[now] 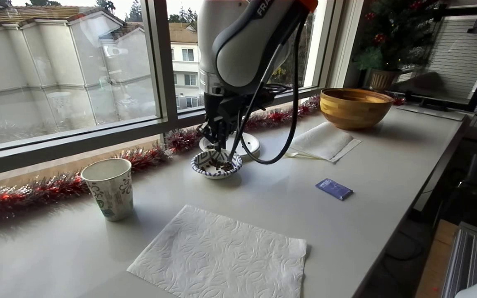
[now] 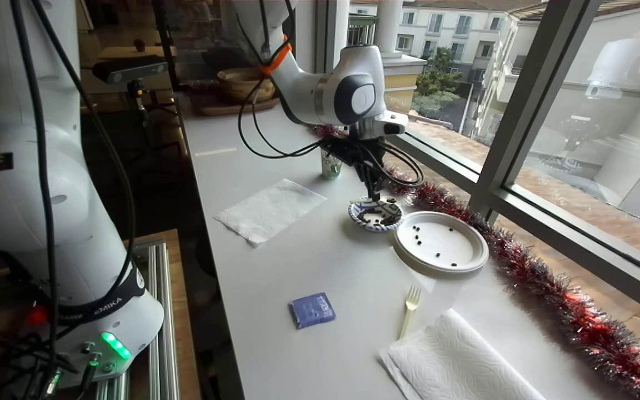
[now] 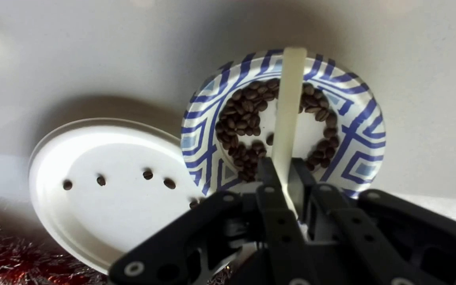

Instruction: Use the white spoon on the plate to get some contents from the bowl and put them on the white plate.

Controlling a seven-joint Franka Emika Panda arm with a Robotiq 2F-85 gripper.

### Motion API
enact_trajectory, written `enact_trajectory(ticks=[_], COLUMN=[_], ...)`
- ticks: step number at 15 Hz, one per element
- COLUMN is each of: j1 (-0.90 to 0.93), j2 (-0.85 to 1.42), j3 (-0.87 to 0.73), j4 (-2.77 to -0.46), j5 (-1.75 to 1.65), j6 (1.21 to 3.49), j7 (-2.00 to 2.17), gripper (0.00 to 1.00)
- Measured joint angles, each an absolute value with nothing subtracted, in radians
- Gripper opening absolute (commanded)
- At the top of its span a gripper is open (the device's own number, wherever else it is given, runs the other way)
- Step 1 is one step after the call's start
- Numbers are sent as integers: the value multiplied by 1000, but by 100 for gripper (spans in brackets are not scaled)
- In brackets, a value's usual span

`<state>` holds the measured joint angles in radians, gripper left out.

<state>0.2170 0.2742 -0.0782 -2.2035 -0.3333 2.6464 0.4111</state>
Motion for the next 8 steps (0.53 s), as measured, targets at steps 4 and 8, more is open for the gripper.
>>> enact_trajectory(ticks=[4, 8], j1=[215, 212], j2=[258, 271], j3=[-124, -185], j4=[-2209, -2196], j5=[-444, -555], j6=[2675, 2660], j7=[440, 478], gripper=[3, 3])
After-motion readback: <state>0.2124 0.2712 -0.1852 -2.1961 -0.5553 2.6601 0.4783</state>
